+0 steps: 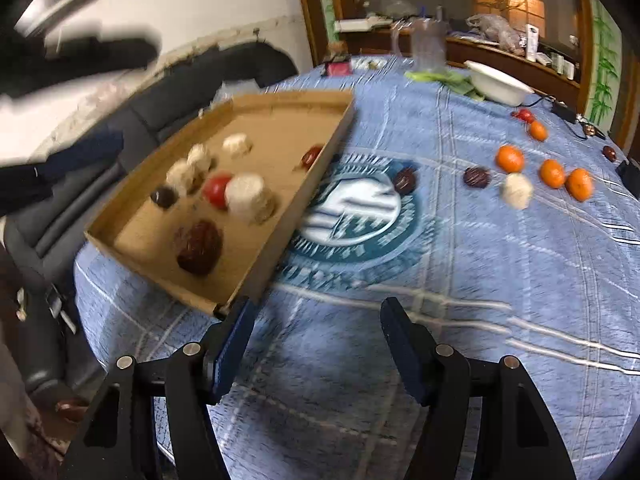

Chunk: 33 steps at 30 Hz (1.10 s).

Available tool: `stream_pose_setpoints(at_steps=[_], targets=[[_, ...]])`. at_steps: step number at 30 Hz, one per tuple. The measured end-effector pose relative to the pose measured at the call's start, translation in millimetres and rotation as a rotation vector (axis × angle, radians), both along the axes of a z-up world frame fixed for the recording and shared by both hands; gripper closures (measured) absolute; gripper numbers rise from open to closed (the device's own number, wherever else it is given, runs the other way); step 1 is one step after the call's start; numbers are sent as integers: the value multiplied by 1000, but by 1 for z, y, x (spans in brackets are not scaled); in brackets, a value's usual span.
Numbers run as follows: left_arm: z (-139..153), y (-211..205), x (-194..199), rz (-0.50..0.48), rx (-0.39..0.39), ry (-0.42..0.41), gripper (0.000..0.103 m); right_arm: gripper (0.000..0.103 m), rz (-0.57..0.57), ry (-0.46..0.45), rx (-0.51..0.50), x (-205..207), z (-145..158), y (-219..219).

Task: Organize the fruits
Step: 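Move both tools back from the box toward the remaining fruits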

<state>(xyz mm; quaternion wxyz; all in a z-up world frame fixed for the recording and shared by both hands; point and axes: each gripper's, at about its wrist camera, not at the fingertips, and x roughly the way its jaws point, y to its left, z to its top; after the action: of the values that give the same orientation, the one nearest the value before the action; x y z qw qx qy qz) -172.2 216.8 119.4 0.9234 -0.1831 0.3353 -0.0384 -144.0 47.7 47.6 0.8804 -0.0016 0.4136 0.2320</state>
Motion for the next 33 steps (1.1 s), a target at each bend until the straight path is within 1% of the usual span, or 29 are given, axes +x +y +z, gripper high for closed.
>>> stream_pose_setpoints(at_steps=[3,6,9,13,17,22,26,30,33], targets=[[0,-8,0,-19,25,1,24,28,-100,5,63,11,10,-37],[-4,-16,4,-42,30,19,24,27,-195,24,117,20,13,-75],[-9,-27,7,-68,46,36,24,27,-279,37,134,27,11,-105],[-18,-45,12,-109,70,60,24,26,-351,56,160,29,5,-134],[-31,-64,25,-155,97,101,24,25,-374,77,171,32,-4,-151],[-47,-93,51,-227,138,144,24,25,-379,101,178,39,-12,-160],[-54,-107,77,-265,109,177,24,25,-355,111,150,49,-11,-162],[-57,-124,100,-275,125,180,24,25,-336,107,116,64,-4,-166],[-61,-141,114,-308,145,174,24,25,-346,117,96,80,-2,-175]])
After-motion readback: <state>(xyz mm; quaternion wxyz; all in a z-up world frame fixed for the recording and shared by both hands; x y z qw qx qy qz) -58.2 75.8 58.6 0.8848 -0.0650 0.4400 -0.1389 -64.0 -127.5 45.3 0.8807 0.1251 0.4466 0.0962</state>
